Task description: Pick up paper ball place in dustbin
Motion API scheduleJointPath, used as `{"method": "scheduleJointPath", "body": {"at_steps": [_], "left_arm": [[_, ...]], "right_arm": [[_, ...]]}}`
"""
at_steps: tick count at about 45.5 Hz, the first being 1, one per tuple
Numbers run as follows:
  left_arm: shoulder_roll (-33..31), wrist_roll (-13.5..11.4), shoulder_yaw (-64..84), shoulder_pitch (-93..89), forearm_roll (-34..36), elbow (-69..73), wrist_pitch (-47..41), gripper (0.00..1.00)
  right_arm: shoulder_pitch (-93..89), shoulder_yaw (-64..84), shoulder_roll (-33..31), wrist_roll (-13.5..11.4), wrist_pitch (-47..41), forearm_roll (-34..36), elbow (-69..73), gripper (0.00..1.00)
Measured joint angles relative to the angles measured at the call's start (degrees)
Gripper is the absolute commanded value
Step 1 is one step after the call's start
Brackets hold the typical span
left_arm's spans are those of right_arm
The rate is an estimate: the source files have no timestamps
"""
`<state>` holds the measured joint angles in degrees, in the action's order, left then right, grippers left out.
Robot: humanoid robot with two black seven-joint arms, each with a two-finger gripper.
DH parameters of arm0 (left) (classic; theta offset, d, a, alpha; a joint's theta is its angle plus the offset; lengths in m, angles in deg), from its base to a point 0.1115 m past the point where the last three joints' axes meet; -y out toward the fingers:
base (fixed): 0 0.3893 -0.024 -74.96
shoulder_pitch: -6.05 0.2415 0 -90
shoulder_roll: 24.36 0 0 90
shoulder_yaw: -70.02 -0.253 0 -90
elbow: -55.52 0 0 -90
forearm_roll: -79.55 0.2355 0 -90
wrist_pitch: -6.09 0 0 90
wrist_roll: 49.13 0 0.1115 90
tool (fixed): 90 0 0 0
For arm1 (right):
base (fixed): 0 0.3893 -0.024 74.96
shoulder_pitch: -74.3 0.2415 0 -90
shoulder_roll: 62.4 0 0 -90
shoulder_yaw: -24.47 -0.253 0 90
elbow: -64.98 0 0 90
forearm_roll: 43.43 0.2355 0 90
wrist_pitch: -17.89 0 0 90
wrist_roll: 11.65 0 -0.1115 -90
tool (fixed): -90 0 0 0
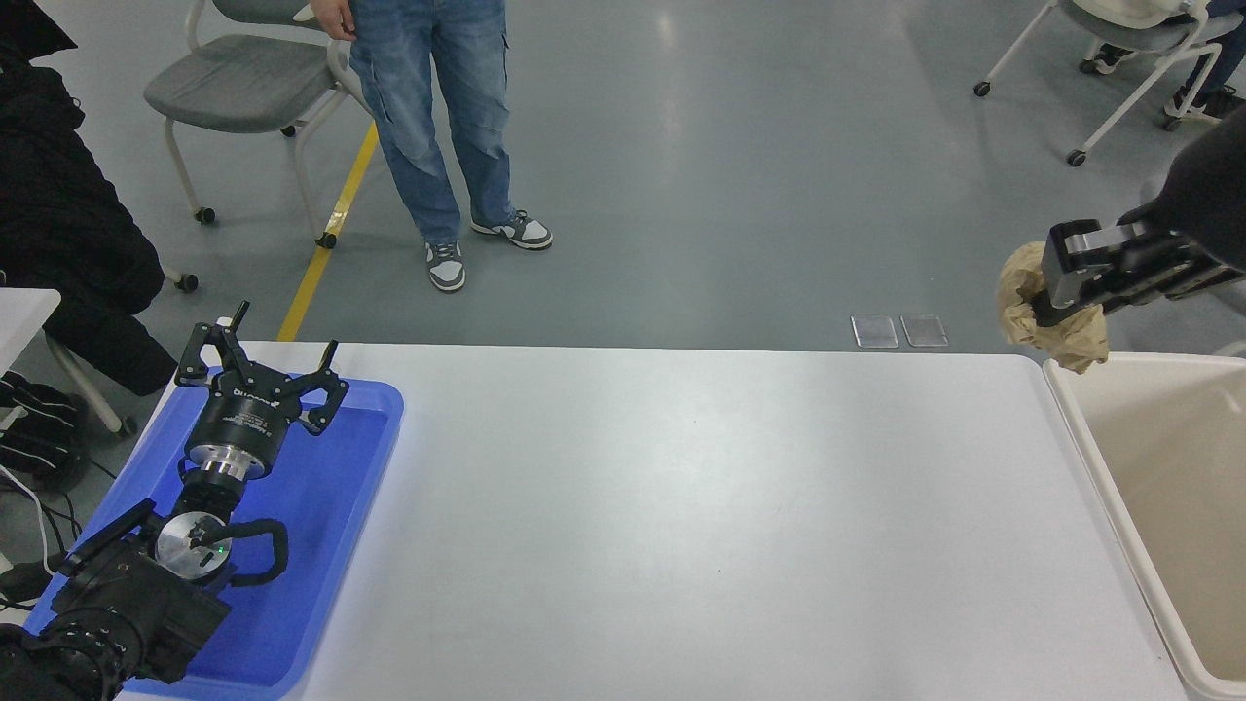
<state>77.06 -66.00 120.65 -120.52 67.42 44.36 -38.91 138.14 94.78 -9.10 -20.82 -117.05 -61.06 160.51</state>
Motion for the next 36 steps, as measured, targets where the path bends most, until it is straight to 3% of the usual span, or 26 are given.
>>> {"method": "scheduleJointPath", "body": {"at_steps": [5, 19, 36], "left_arm": [[0.0, 0.0, 0.0, 0.0, 0.0, 0.0, 0.0, 1.0], [0.0, 0.0, 0.0, 0.01, 0.0, -0.01, 0.0, 1.0], [0.0, 0.0, 0.0, 0.01, 0.0, -0.02, 0.0, 1.0]], "right_arm": [[-0.41, 0.3, -0.12, -0.35, -0.02, -0.98, -0.28, 0.3], [-4.95, 0.8, -0.9, -0.87, -0.05, -5.84, -1.37, 0.05], [-19.52, 2.5, -2.21, -0.94, 3.65, -9.74, -10.98, 0.01]]}}
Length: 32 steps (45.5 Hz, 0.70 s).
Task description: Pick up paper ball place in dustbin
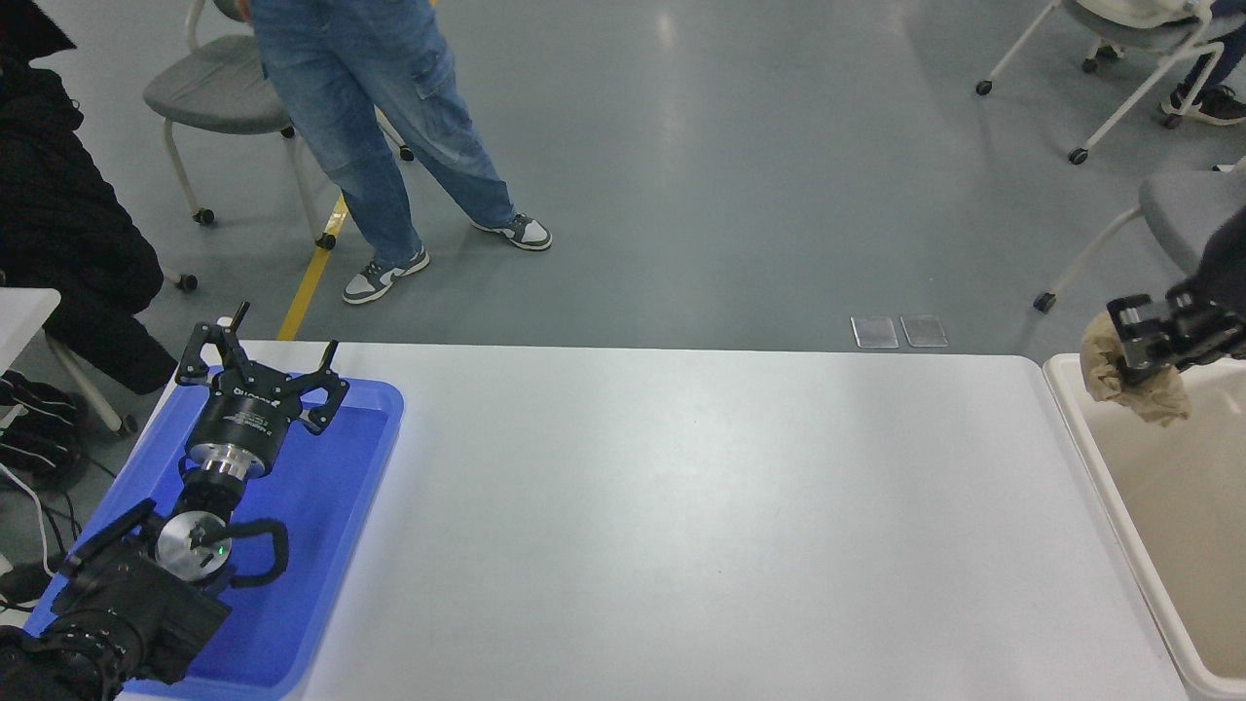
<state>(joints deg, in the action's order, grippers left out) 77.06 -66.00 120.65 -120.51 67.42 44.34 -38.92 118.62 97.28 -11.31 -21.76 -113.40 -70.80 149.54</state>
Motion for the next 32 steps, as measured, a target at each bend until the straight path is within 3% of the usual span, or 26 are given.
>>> {"method": "scheduleJointPath", "body": {"at_steps": [21, 32], "left_arm": [[0.01, 0.0, 0.0, -0.03, 0.0, 0.01, 0.0, 1.0], [0.0, 0.0, 0.0, -0.01, 0.01, 0.0, 0.0, 1.0]], "right_arm": [[-43.11, -9.29, 0.53, 0.33, 14.72, -0.46, -36.22, 0.01], [-66.42, -20.63, 5.26, 0.33, 19.67, -0.3, -56.71, 0.04]]}}
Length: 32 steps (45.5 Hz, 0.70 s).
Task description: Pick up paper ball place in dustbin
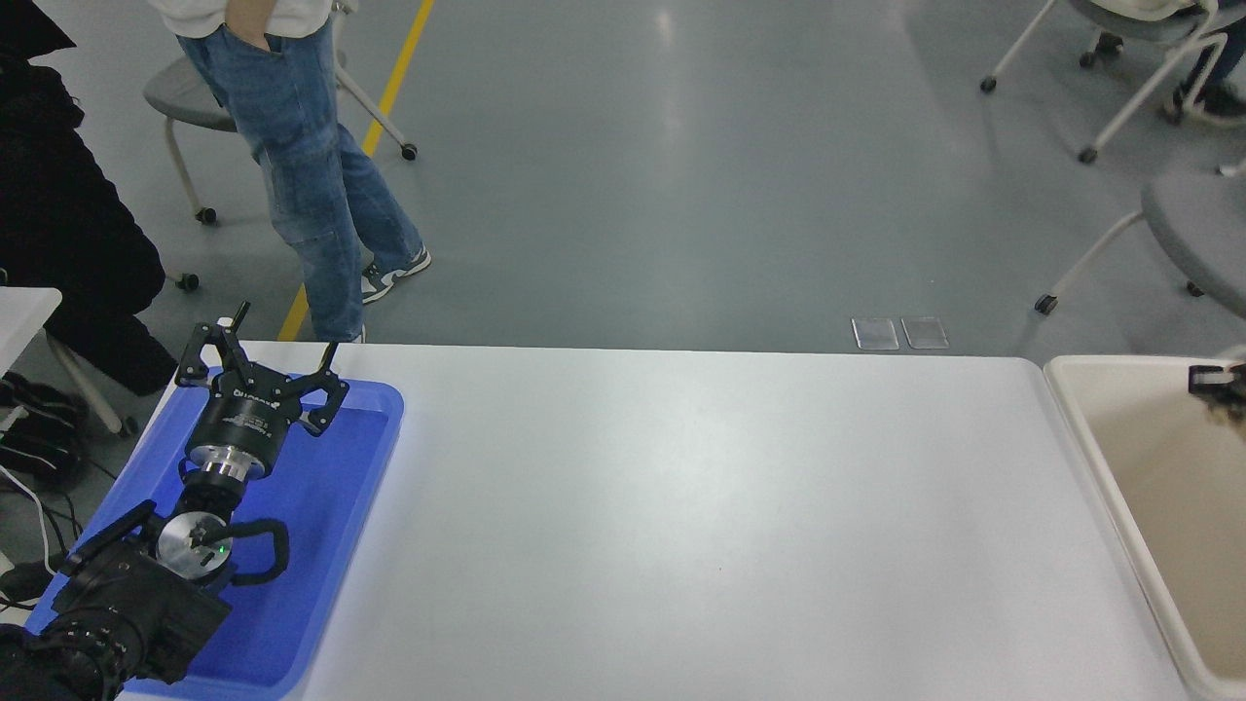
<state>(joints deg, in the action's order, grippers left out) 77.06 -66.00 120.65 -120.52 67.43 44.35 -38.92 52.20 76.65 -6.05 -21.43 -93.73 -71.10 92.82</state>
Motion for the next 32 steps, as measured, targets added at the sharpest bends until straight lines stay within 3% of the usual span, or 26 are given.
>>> {"method": "scheduleJointPath", "body": {"at_steps": [4, 15, 23, 24, 25, 26, 32], "left_arm": [[0.01, 0.0, 0.0, 0.0, 0.0, 0.01, 0.0, 1.0], [0.0, -0.09, 0.0, 0.0, 0.0, 0.01, 0.0, 1.0], [0.0, -0.09, 0.0, 0.0, -0.01, 0.01, 0.0, 1.0], [0.0, -0.09, 0.0, 0.0, -0.01, 0.01, 0.0, 1.0], [0.0, -0.09, 0.0, 0.0, -0.01, 0.01, 0.0, 1.0], [0.0, -0.09, 0.0, 0.0, -0.01, 0.01, 0.0, 1.0], [0.0, -0.09, 0.0, 0.0, -0.01, 0.01, 0.0, 1.0]], "right_arm": [[-6.16, -3.65, 1.84, 0.02, 1.1, 0.02, -5.55, 0.05], [-16.89, -8.87, 6.2, 0.02, 6.63, 0.05, -12.77, 0.22], [-20.54, -10.59, 8.11, -0.07, 9.44, 0.14, -14.79, 0.59], [-20.78, -10.72, 8.23, -0.11, 9.6, 0.18, -14.9, 0.68], [-20.98, -10.84, 8.34, -0.14, 9.76, 0.22, -15.0, 0.91], [-21.24, -11.0, 8.46, -0.2, 9.97, 0.28, -15.17, 1.0], [-22.1, -11.5, 8.75, -0.39, 10.55, 1.05, -15.6, 1.0]]}}
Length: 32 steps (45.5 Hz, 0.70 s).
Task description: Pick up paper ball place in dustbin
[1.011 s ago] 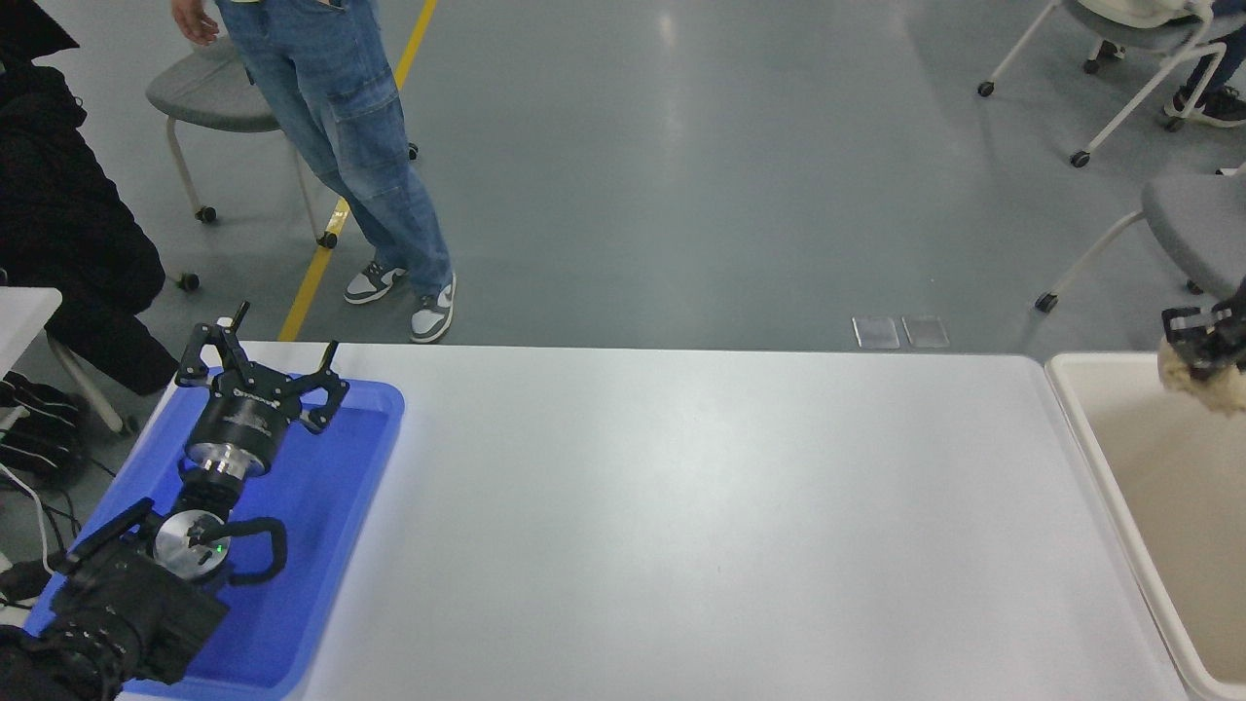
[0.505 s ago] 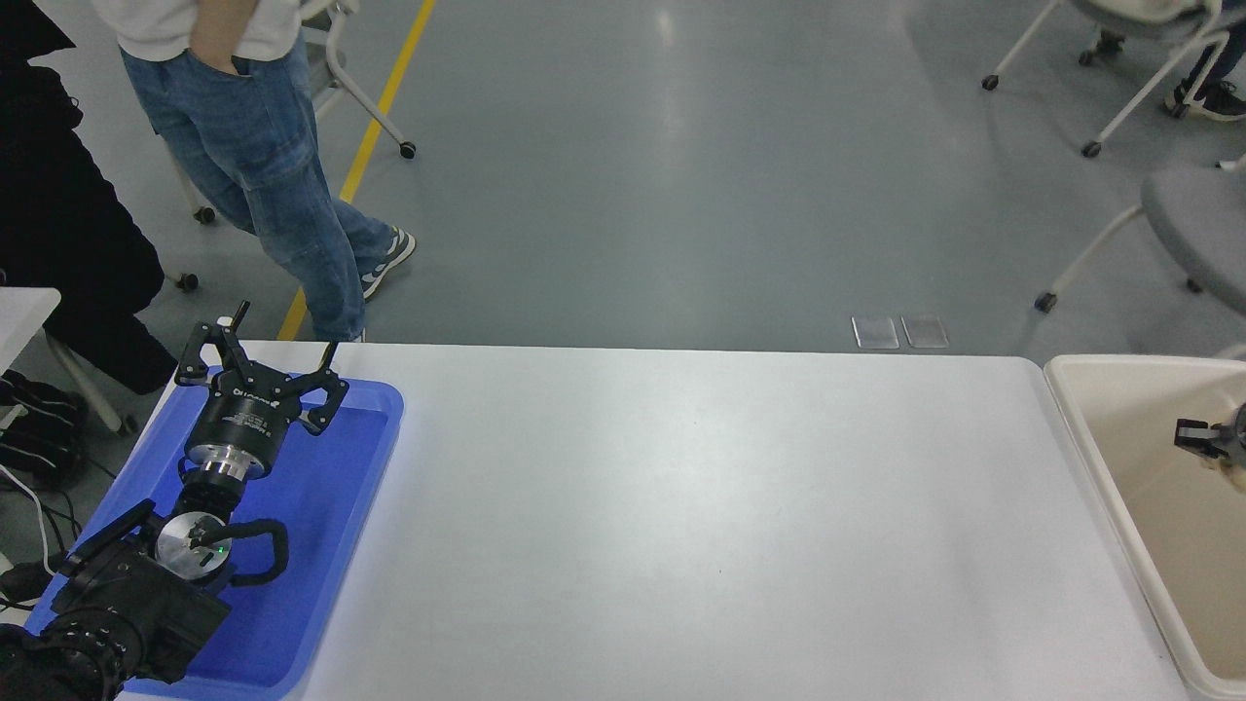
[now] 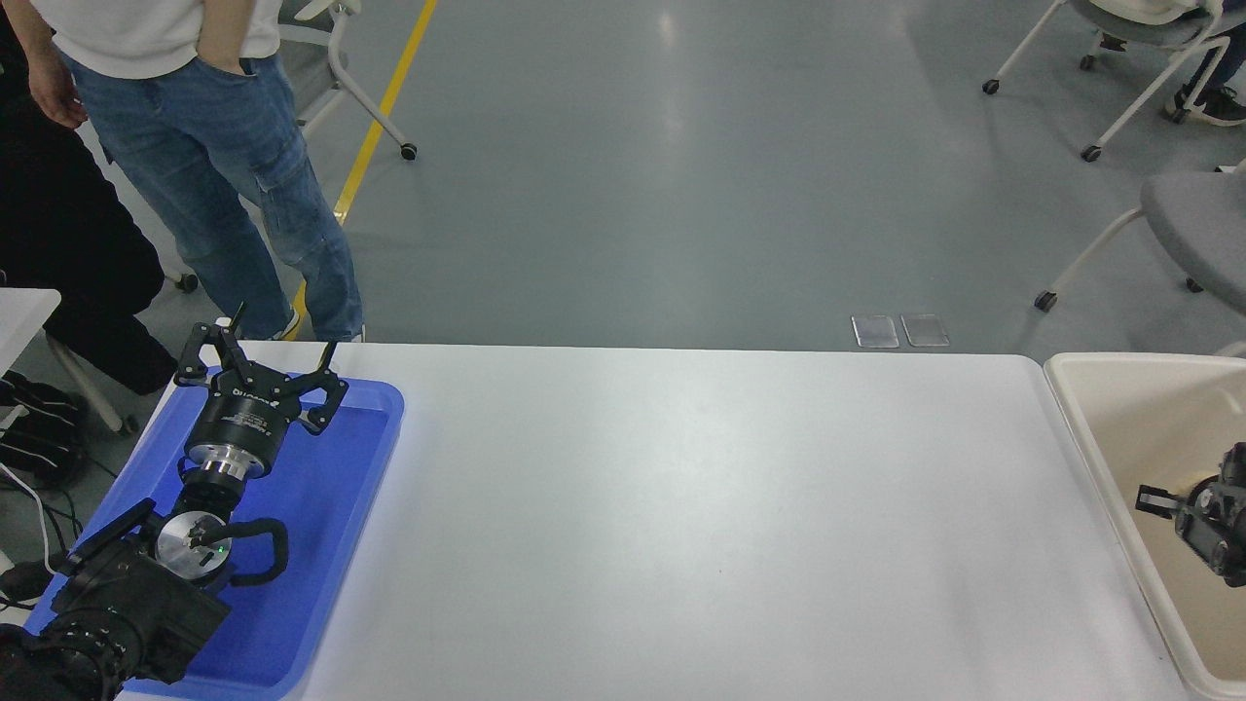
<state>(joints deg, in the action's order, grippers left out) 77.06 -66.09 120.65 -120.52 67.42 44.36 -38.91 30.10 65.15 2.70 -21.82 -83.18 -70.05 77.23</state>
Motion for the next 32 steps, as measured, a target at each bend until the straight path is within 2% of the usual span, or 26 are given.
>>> {"method": "scheduleJointPath", "body": {"at_steps": [14, 32], "left_arm": [[0.0, 0.01, 0.0, 0.0, 0.0, 0.0, 0.0, 1.0], [0.0, 0.1, 0.0, -0.07, 0.0, -0.02, 0.0, 1.0]], "right_arm": [[1.54, -1.64, -1.57, -0.11, 0.45, 1.94, 2.95, 1.0], [15.83, -10.76, -18.21, -0.12, 0.69, 2.45, 30.76, 1.0]]}}
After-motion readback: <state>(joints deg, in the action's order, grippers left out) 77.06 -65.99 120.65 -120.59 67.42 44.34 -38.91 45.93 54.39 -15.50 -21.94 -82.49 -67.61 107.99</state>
